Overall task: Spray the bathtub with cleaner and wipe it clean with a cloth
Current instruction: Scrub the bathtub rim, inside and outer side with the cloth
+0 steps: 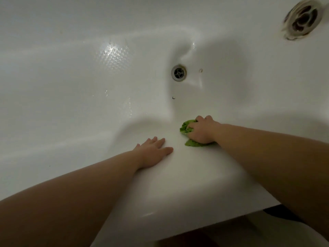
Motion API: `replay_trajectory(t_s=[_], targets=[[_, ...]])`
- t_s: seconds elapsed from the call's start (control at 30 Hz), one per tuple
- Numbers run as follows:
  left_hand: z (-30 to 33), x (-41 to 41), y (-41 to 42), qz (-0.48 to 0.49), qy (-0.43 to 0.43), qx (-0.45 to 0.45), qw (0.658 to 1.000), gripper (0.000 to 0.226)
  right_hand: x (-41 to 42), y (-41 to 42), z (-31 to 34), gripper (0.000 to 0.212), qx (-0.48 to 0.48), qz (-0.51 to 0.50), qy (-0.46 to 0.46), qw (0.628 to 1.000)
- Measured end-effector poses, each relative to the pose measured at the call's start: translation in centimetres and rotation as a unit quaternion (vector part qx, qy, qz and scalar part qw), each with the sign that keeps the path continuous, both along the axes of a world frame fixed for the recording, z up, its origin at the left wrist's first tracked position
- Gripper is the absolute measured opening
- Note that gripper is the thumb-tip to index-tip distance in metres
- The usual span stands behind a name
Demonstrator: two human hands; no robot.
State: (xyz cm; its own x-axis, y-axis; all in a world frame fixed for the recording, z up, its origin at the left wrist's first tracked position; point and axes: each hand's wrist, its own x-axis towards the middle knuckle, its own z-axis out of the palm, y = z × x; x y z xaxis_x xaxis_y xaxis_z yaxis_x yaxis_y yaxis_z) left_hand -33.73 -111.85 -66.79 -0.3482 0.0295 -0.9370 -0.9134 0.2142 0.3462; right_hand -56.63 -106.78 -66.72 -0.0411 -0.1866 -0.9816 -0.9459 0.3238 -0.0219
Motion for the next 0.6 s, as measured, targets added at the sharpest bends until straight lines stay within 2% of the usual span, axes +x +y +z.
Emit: replay_trajectory(t_s=[0.13,0.23,0.33,0.4,0.47,0.6], targets=[[-1.1,0.5,-0.3,-0.002,0.0,-0.006,1.0,0.075,-0.1,0.9,2.5,0.064,-0.005,-0.003,-0.096,0.995],[-2.0,0.8,-0.3,0.004,0.002,-0.012,1.0,0.075,-2.6,1.0,2.5,0.058,0.011,-0.035,-0.044,0.998],[-2.8,0.8,-0.4,0.01,-0.001,-0.02,1.0,0.075,-2.5,-0.4,-0.9,0.064,0.01,0.02,0.002,1.0],[-3.1,0.8,-0.4,0.011,-0.004,-0.019,1.0,0.075,-0.9,-1.1,-3.0,0.066,-0.01,0.017,0.015,1.0],[-3.5,0.9,-0.5,0.008,-0.005,-0.022,1.0,0.076,1.2,-1.2,-3.5,0.063,-0.026,0.005,-0.017,1.0],[-3.8,1.4,-0.9,-0.004,0.002,-0.021,1.0,0.074,1.1,0.3,0.5,0.054,-0.022,-0.032,-0.121,0.992]])
